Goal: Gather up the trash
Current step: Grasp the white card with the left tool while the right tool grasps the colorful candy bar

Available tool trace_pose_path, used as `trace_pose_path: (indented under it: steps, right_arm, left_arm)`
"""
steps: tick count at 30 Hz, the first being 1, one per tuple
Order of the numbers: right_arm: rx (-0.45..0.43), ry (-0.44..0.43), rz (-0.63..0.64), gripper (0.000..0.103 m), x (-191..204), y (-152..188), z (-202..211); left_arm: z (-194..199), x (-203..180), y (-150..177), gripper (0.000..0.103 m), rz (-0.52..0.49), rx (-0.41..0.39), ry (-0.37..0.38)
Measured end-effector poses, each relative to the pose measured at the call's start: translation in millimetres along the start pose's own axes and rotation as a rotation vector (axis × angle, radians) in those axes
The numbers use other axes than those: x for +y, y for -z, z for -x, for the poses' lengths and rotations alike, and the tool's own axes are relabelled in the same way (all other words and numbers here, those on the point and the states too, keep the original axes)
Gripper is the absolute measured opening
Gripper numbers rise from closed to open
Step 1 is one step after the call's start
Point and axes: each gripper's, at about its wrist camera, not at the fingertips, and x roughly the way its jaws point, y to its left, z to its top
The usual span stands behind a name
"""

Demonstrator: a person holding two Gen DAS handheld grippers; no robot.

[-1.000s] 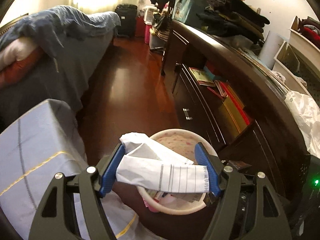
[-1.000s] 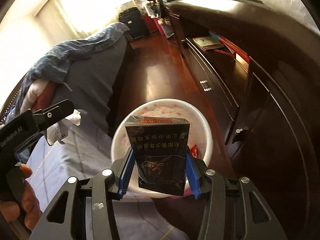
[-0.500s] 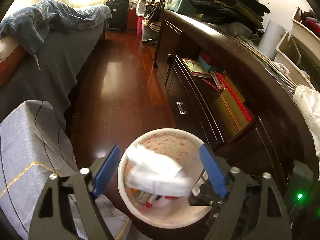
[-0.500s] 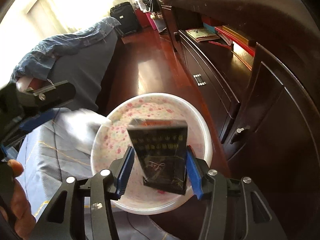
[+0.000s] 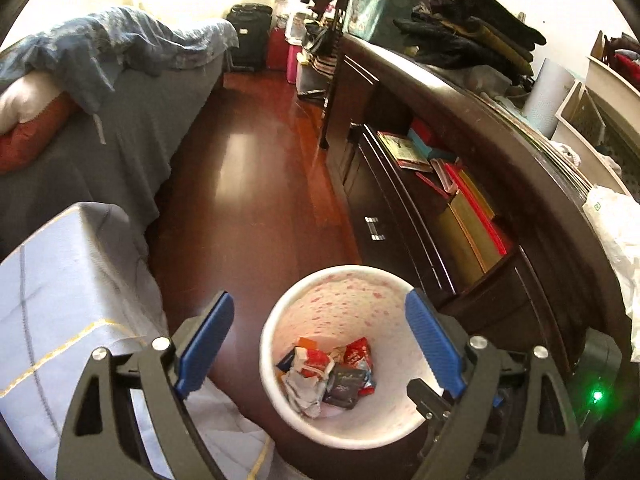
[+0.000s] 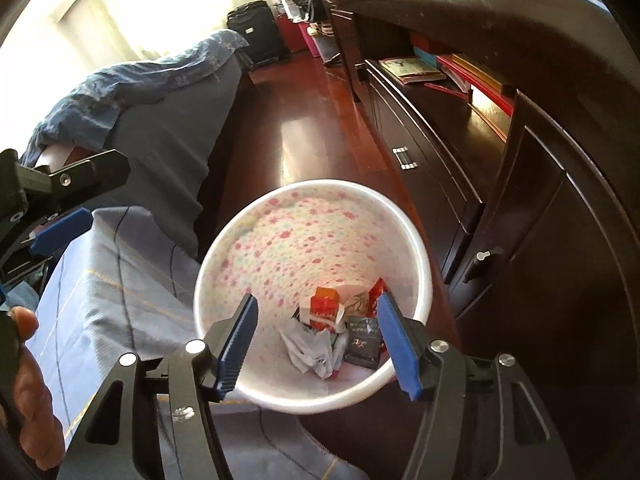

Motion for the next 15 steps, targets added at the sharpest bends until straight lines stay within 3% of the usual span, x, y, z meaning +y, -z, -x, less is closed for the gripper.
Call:
trace_pose_path:
  steps: [7,15]
  right_arm:
    - [0.001,-0.049,0.098,0.073,37,16,31]
    - [0.024,-0.129,0.292,0.077,111,52,58]
  left_arm:
    - [59,37,16,0.088,0.043,-0.052,-0.108]
    - [137,98,54,0.089,0.157,-0.099,-0.265]
